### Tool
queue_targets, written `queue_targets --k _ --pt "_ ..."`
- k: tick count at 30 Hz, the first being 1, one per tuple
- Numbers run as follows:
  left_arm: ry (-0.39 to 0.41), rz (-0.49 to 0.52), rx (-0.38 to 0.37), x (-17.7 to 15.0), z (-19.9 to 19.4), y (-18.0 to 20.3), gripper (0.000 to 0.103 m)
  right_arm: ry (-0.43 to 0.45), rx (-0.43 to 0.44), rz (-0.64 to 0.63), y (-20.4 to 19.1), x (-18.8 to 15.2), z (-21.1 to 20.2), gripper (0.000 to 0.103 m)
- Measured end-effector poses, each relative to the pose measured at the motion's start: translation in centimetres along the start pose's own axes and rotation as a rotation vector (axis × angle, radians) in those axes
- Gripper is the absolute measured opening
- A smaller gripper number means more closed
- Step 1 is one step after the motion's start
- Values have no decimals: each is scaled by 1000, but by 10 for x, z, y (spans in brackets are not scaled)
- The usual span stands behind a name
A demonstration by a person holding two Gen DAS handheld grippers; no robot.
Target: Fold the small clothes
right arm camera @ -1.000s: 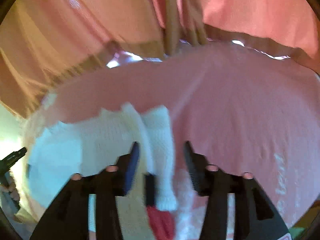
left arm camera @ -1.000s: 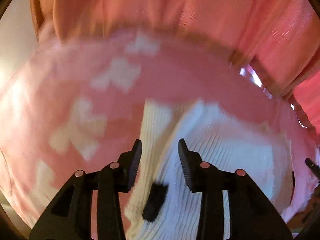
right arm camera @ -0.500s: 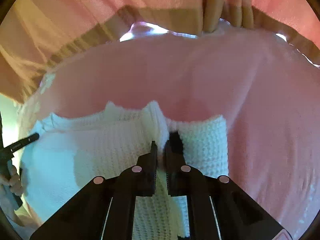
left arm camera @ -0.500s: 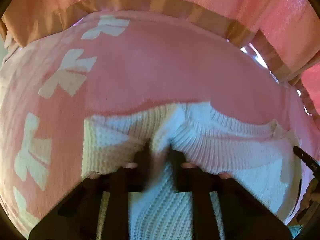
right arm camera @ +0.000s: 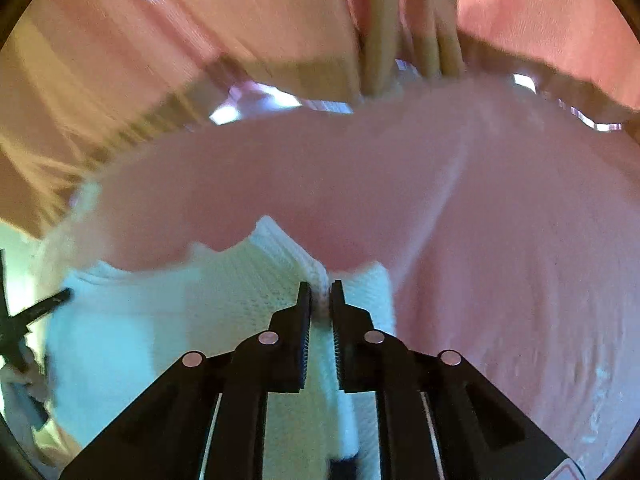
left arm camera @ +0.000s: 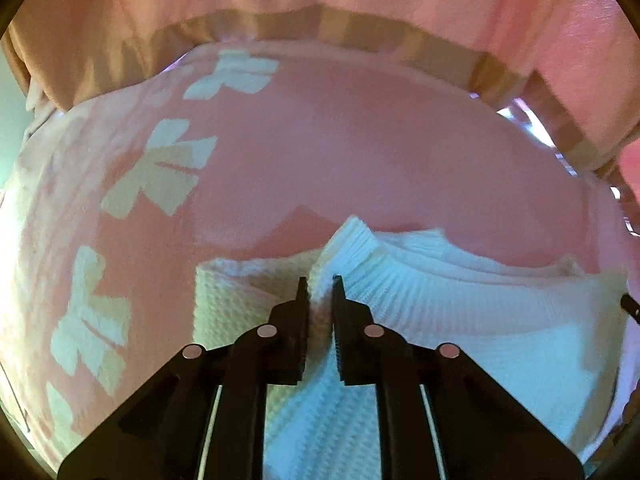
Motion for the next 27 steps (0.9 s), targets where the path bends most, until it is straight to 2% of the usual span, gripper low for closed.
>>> queue_targets --k 2,4,5,6,8,9,10,12,13,16,19,20,24,27 --pt "33 26 19 -3 -16 7 16 51 -14 -55 -12 -2 -21 16" --pt "64 61 55 -7 -26 12 27 63 -5 -78 -20 -13 -33 22" --pt "73 74 67 -9 -29 15 39 51 -1 -81 -21 -20 -35 26" --pt "71 84 80 -12 -31 17 46 32 0 -89 -20 -22 -32 26" --pt "59 77 52 -22 -34 21 46 -27 -9 -99 -18 -33 -25 26" --pt "56 78 40 -25 -36 23 46 -86 -7 -120 -19 -44 -17 25" --pt "51 89 21 -33 -39 28 46 -129 -25 -142 -17 -53 -12 21" --pt "38 134 15 -47 -41 37 46 -196 -117 -192 -9 -70 8 16" --pt "29 156 24 -51 -40 41 46 -208 -146 -204 -5 -74 13 10" --pt "11 168 43 -62 -37 42 46 -157 -113 -180 -5 -72 -9 10" --pt "17 156 36 -69 -44 40 47 -92 -59 -221 -14 -78 -45 11" --pt "24 161 40 -70 -47 40 48 -97 -63 -232 -15 -81 -47 12" --pt "52 195 80 -75 -58 39 53 -195 -171 -239 1 -106 -24 11" --pt "52 198 77 -80 -63 36 54 -140 -129 -229 0 -108 -41 14"
Point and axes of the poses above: each gripper's, at about its wrist camera, not at the fingertips, and z roughly the way its jaws point, y to its right, x to its top, the point moved 5 cm from there along z, roughly the way its jaws point, and after that the axes turned 6 degrees about z, right-handed, at the moved point
